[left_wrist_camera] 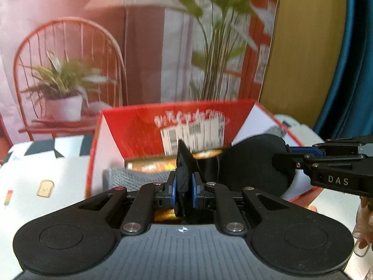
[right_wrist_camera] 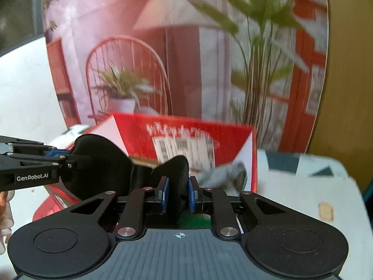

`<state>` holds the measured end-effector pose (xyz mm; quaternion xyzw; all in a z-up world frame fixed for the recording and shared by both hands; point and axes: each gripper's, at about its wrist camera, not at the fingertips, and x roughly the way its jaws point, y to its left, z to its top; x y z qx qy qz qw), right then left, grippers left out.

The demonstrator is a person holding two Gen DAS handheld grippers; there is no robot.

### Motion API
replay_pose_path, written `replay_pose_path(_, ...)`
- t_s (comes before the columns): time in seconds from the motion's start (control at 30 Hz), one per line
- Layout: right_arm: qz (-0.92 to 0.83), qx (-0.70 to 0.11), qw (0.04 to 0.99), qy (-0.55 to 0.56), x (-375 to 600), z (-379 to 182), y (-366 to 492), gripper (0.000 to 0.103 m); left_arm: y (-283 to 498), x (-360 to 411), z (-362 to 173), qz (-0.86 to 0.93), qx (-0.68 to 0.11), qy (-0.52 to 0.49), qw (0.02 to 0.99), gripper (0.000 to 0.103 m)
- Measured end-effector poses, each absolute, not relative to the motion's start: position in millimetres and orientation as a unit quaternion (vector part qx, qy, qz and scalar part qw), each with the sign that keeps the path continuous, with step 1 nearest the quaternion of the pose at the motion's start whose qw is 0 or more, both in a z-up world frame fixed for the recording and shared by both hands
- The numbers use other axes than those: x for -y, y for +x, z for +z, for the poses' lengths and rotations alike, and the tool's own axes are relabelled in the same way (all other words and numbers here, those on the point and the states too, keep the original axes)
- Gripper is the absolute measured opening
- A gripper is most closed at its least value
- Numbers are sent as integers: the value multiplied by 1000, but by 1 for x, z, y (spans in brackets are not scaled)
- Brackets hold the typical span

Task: Organize soft objects
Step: 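Open both grippers to drop the eye mask into the red box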

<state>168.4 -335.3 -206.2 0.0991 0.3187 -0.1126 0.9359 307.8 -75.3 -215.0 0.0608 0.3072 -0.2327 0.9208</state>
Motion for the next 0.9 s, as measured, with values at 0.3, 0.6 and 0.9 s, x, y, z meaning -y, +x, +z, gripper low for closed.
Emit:
replay_pose_path(0.3, -127, -350, 918, 138, 352, -230, 190, 15, 338, 80, -231, -212, -340, 80, 913, 14)
replay_pose_path(0.6, -127, -357, 914, 147, 351, -236, 206, 15, 349, 75, -230, -188, -342, 83, 917, 14)
replay_pose_path(0.9, -114, -369, 910, 152, 355, -222, 189, 15, 332, 67, -217, -229, -357, 61, 904, 15)
